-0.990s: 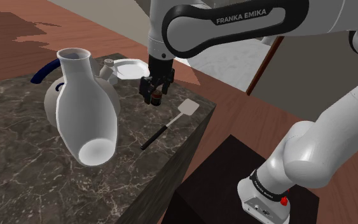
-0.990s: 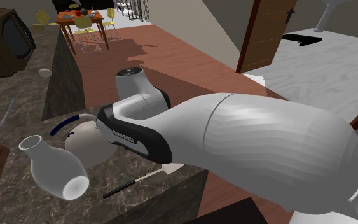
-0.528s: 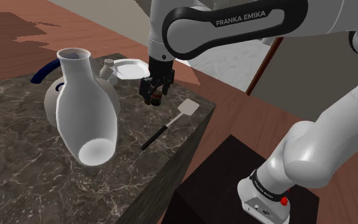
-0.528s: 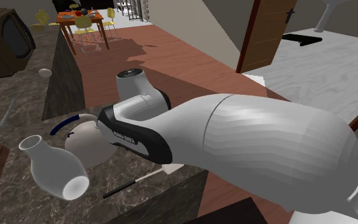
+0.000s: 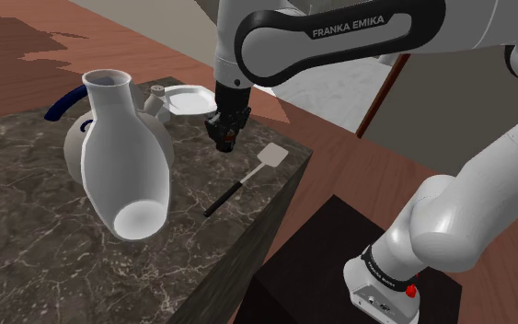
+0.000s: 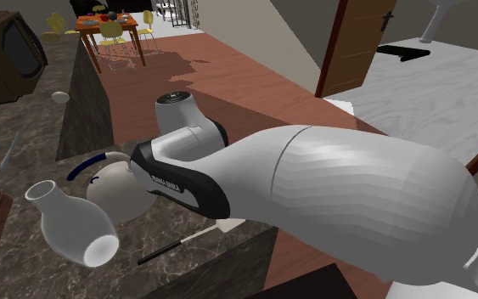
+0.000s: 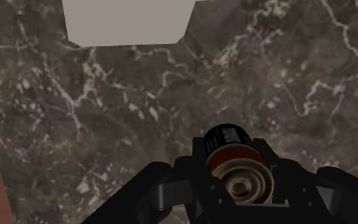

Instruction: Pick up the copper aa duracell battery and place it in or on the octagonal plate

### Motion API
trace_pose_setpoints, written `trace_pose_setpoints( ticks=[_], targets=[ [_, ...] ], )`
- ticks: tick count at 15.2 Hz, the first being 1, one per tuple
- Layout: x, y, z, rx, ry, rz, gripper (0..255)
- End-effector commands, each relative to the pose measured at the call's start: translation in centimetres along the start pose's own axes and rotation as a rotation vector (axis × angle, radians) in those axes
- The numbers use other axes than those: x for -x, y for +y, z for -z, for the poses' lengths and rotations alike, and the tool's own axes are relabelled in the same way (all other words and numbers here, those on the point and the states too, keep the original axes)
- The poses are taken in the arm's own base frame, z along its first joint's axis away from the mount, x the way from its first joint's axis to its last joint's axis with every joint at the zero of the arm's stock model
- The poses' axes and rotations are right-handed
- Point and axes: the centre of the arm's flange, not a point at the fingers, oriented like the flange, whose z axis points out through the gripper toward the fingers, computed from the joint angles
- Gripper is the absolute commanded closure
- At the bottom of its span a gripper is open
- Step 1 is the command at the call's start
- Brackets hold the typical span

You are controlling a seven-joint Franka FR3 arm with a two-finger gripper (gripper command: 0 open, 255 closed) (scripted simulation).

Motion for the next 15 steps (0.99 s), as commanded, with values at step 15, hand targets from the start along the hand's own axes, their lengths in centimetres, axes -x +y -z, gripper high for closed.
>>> trace_pose_setpoints(
  ticks=[15],
  targets=[
    [0.0,0.0,6.9,0.000,0.000,0.000,255]
  ],
)
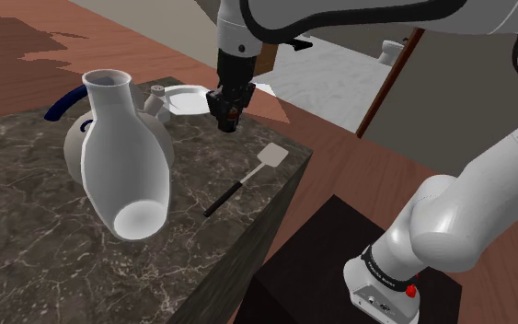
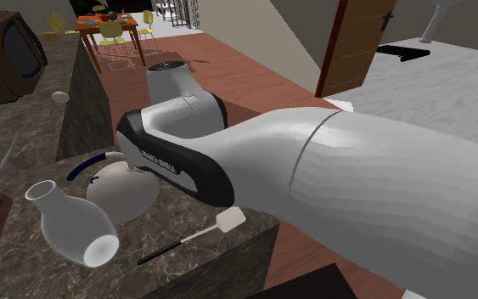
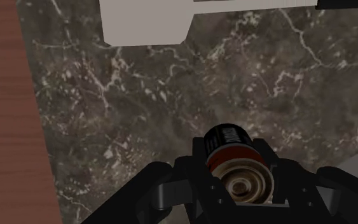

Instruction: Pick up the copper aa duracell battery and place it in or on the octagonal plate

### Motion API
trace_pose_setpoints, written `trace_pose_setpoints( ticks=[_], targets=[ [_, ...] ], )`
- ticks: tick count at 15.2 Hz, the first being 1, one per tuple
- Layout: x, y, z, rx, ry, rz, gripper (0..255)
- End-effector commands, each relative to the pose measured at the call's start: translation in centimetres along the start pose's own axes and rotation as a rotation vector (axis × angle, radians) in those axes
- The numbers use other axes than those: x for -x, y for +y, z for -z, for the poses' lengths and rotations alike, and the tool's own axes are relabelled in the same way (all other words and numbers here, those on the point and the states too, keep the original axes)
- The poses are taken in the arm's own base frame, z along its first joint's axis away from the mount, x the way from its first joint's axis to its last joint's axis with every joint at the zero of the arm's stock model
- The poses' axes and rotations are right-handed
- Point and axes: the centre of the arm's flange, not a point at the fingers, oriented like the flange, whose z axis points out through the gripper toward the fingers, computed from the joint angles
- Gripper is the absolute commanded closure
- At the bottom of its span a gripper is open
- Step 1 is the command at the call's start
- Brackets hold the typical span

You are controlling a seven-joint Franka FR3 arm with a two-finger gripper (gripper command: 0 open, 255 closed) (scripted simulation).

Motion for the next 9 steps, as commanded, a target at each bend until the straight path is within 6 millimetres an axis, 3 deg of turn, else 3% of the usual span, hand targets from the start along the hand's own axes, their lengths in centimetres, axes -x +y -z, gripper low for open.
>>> trace_pose_setpoints(
  ticks=[1,4,9],
  targets=[
    [0.1,0.0,1.2,0.000,0.000,0.000,255],
    [0.1,0.0,2.8,0.000,0.000,0.000,255],
    [-6.2,2.2,2.7,0.000,0.000,0.000,255]
  ],
)
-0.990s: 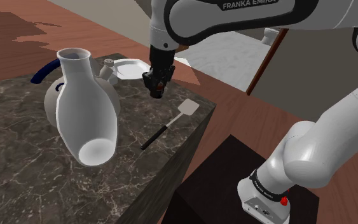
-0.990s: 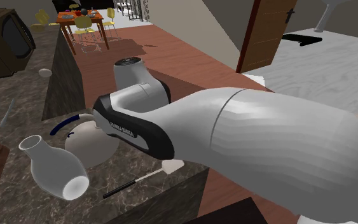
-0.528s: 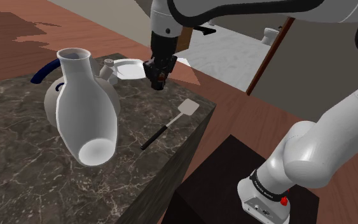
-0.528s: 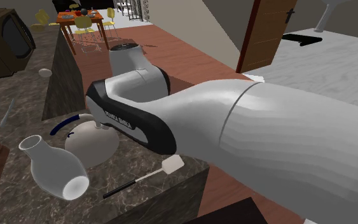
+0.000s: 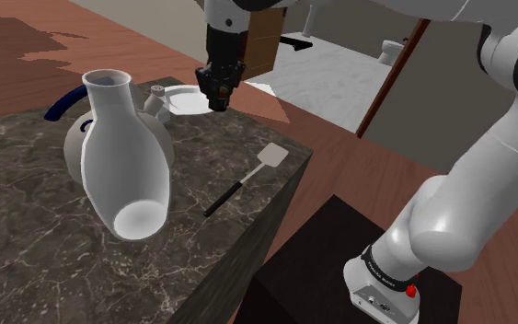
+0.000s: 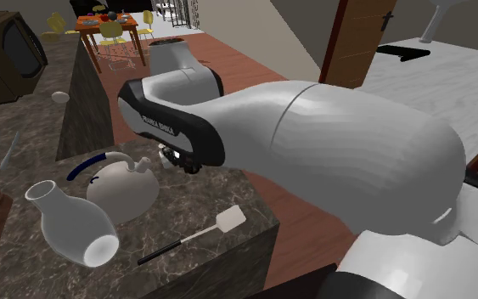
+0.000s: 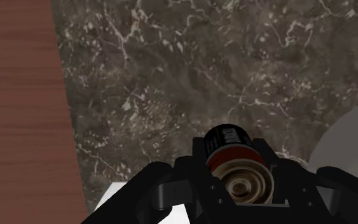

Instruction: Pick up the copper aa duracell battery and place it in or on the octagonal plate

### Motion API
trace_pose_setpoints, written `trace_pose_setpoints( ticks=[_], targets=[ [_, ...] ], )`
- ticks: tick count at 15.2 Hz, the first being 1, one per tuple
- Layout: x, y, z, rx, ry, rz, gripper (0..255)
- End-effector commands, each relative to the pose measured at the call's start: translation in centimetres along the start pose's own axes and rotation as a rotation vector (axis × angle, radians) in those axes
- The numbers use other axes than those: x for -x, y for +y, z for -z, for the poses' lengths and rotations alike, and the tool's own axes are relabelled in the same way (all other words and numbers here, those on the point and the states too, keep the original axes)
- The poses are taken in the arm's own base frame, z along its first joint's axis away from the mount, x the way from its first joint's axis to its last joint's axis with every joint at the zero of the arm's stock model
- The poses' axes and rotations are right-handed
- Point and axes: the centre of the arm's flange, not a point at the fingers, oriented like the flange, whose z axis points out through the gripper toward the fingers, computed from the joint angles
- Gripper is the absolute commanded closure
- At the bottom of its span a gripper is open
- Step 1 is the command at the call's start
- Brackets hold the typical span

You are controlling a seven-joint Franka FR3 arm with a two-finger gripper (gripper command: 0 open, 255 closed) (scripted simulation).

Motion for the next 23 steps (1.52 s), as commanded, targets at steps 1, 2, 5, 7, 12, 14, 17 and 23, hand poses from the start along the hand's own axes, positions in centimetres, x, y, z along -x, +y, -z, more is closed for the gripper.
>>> trace_pose_setpoints(
  ticks=[1,2,5,7,12,14,17,23],
  targets=[
    [-2.5,1.0,-0.1,0.000,0.000,0.000,255],
    [-3.7,1.5,-0.1,0.000,0.000,0.000,255],
    [-7.5,2.8,-0.2,0.000,0.000,0.000,255],
    [-10.0,3.7,-0.3,0.000,0.000,0.000,255],
    [-16.2,5.9,-0.4,0.000,0.000,0.000,255],
    [-17.5,6.3,-0.5,0.000,0.000,0.000,255],
    [-17.5,6.3,-2.0,0.000,0.000,0.000,255],
    [-17.5,6.3,-5.2,0.000,0.000,0.000,255]
  ],
)
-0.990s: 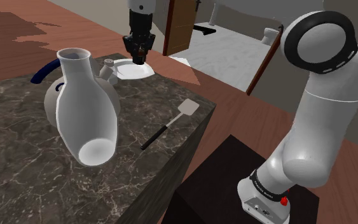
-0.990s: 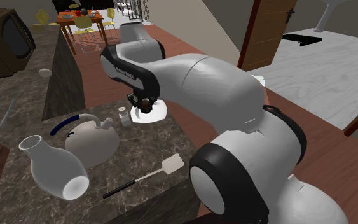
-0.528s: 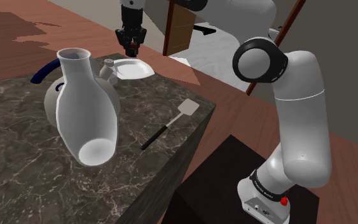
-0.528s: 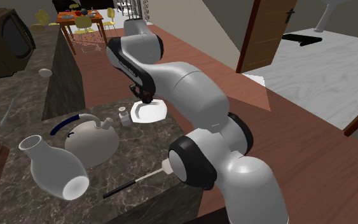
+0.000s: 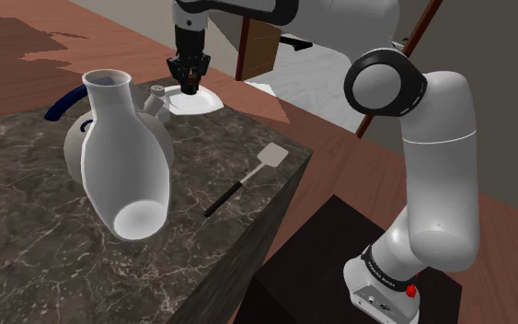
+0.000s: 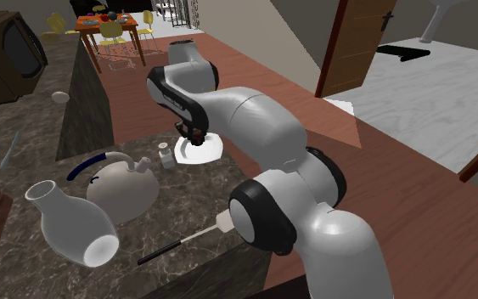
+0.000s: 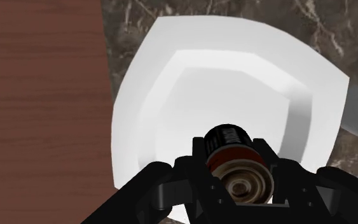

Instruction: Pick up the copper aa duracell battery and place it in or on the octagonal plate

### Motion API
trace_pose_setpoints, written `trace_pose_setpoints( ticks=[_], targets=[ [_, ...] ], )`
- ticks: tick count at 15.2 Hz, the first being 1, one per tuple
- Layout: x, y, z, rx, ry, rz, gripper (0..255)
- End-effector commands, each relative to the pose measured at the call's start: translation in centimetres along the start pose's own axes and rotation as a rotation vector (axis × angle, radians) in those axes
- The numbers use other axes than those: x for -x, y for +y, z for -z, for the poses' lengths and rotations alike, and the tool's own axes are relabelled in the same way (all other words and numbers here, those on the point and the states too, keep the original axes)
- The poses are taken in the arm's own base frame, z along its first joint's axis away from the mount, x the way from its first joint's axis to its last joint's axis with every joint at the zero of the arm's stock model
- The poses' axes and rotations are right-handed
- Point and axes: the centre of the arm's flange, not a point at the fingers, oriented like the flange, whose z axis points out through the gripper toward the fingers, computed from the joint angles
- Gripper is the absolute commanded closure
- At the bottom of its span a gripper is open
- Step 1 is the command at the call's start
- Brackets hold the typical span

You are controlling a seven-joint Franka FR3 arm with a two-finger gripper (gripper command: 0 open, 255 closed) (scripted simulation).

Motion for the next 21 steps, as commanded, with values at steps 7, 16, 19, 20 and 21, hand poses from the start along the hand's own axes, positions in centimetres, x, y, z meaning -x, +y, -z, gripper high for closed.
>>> trace_pose_setpoints(
  ticks=[7,16,19,20,21],
  targets=[
    [0.0,0.0,-2.3,0.000,0.000,0.000,255],
    [0.0,0.0,-2.3,0.000,0.000,0.000,0],
    [0.0,0.0,1.7,0.000,0.000,0.000,0],
    [0.0,0.0,2.7,0.000,0.000,0.000,0],
    [0.0,0.0,2.7,0.000,0.000,0.000,0]
  ],
)
